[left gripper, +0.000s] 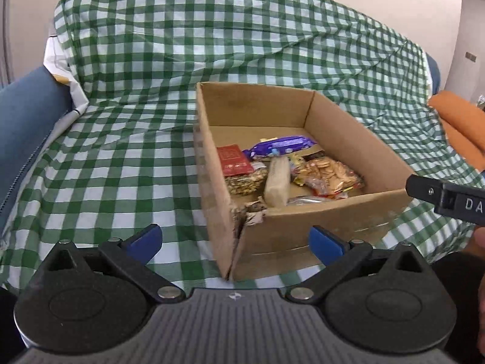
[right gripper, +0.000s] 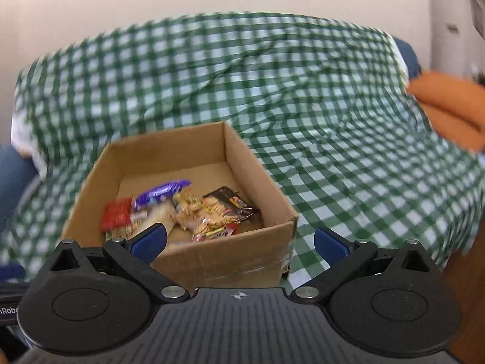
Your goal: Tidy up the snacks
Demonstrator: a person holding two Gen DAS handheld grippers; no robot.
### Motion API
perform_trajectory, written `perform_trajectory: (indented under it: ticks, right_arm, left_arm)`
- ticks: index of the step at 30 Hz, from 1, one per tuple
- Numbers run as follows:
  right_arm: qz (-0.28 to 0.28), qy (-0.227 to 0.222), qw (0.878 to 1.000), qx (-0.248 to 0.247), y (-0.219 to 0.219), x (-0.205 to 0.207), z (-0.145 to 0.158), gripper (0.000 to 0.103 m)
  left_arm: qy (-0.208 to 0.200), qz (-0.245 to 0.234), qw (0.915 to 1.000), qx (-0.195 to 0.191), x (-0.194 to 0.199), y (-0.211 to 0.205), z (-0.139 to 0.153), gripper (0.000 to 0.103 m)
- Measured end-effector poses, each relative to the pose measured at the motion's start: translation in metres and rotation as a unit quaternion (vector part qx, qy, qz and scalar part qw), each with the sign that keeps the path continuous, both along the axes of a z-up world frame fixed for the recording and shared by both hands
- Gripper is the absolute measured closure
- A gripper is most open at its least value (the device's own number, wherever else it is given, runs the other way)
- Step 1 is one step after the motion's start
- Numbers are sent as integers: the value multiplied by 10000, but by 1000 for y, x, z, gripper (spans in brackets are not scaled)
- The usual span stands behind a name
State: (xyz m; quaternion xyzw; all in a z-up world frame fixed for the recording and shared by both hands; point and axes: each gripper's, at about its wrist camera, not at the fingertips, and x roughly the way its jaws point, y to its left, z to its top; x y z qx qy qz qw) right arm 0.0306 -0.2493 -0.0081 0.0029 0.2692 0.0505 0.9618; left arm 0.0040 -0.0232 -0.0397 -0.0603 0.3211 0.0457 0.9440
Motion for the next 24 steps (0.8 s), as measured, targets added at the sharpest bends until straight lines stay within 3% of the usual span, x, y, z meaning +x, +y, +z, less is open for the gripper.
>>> perform_trajectory:
  ticks: [9, 24]
  right_arm:
    - [116, 221, 9997, -42, 7, 15, 0, 0]
    - [301, 205, 9988, -328, 23, 16, -3, 0]
  left_arm:
    - [186, 119, 9995, -241, 3, 11, -11, 0]
    - [93, 0, 9996, -277, 2, 3, -5, 0]
